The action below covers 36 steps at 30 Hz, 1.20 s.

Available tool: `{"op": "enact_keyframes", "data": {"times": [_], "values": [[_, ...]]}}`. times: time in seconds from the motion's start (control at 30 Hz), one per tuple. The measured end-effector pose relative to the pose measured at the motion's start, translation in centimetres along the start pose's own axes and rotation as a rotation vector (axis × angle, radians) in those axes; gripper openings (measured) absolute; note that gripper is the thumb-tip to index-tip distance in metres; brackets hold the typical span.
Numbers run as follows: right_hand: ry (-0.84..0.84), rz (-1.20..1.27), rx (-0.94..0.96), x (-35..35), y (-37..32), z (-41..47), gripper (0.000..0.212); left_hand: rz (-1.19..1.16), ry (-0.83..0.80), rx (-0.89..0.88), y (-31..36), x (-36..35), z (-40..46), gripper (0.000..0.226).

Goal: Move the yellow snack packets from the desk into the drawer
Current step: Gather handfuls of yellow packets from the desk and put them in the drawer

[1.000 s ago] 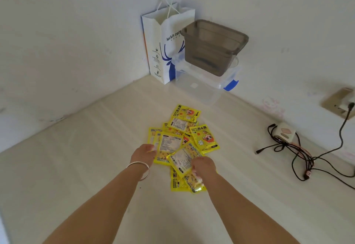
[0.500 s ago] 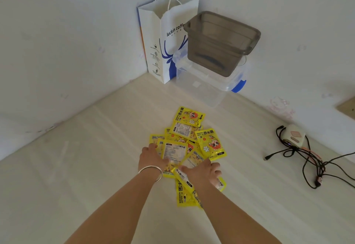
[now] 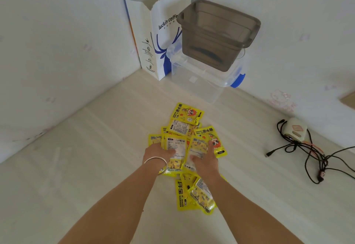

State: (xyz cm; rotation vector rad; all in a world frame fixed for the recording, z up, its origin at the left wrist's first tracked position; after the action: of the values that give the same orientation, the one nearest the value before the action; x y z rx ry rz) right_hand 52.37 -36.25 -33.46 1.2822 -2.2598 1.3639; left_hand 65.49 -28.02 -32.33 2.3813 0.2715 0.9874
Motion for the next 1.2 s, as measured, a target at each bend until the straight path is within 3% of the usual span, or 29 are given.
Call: {"op": "enact_keyframes", "data": {"times": [0.13,0.2,0.33,0.47,0.6,0.7,0.83,0.93,1.0,1.1,1.2], "values": [[0.057,0.016,-0.010,2.6,-0.9,3.4,0.054,-0.199,-0.005,-0.080,0.4,1.0,0.7,0.032],[0.080,-0.105,-0.012,3.9,-1.4,5.0,0.041,-0.357,0.001,-0.071,0.3,1.8,1.3,0.030],[0.087,-0.668,-0.004,5.2,-1.8,6.9,0.054,-0.506,0.029,0.012,0.1,2.7,2.4,0.031],[0.015,-0.660,-0.025,4.8,-1.6,7.3,0.054,-0.547,0.009,0.061,0.1,2.5,2.9,0.028],[-0.041,-0.499,0.013,4.8,-1.8,7.4,0.053,-0.508,-0.023,0.047,0.6,1.8,2.8,0.028],[-0.061,-0.353,0.018,5.3,-1.7,7.4,0.041,-0.507,-0.024,0.044,0.9,1.4,2.5,0.029],[-0.032,0.195,-0.059,6.3,-0.8,7.8,0.038,-0.530,-0.052,0.029,1.9,1.0,1.6,0.020],[-0.232,0.728,-0.105,7.0,-0.3,7.3,0.044,-0.582,-0.096,0.011,2.5,0.5,0.7,0.044],[-0.365,0.937,-0.106,7.5,-0.2,5.6,0.036,-0.569,-0.137,0.018,3.1,-0.1,-0.2,0.081],[-0.464,0.980,-0.048,7.5,0.6,2.4,0.042,-0.499,-0.192,-0.036,3.9,-1.4,-2.0,0.095],[-0.363,1.014,-0.055,7.4,3.2,-0.6,0.037,-0.399,-0.287,-0.118,4.3,-3.1,-3.9,0.103]]}}
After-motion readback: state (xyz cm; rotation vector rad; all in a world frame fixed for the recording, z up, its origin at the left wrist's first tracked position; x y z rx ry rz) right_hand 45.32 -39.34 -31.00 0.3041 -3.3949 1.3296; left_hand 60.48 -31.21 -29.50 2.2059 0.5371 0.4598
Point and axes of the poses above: each hand's wrist, its own z-axis towards the middle knuckle, its own x-axis out of the back of the hand, y = z × x, the point moved 1 cm from there along z, towards the middle knuckle, and after that the axes turned 6 degrees about -z, right-handed, at the moved point
